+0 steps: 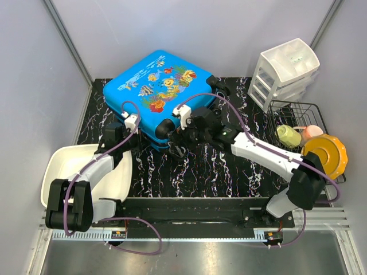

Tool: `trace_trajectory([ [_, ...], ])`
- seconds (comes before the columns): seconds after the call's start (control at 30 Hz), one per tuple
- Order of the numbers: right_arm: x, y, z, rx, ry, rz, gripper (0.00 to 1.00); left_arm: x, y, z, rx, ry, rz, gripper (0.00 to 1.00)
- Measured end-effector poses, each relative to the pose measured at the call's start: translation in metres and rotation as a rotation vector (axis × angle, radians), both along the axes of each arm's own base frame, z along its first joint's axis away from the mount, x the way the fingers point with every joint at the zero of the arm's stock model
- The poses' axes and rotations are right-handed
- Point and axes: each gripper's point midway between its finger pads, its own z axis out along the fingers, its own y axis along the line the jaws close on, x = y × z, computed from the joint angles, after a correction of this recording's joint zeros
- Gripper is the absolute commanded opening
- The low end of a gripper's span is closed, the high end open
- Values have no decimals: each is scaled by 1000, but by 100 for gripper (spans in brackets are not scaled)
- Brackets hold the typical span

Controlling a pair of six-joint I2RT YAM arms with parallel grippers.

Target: Open, take out, and arrange the luggage

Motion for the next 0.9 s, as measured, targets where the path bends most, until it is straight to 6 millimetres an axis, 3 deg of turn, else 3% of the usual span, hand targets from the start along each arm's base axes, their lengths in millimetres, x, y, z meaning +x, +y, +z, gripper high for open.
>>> trace_trajectory([
  [0.07, -1, 9, -6, -34, -14, 9, 99, 0, 0, 0, -4, 6, 7, 0],
  [0.2, 11, 21, -20, -114, -45, -18, 77, 1, 1, -1, -8, 15, 25, 0],
  [0.23, 15, 21, -23, -132, -50, -29, 55, 1, 2, -1, -7, 17, 28, 0],
  [0.3, 24, 16, -30, -183, -69, -63, 30, 1, 3, -1, -6, 20, 39, 0],
  [0.33, 24, 16, -30, -191, -71, -60, 2, 1, 5, 0, -7, 18, 46, 0],
  [0.73, 24, 5, -25, -196, -195, 9, 0, 1, 26, 16, -88, 106, -2, 0],
  [0.9, 28, -15, -21, -173, -214, 70, 0, -2, 23, 23, -131, 131, -88, 0],
])
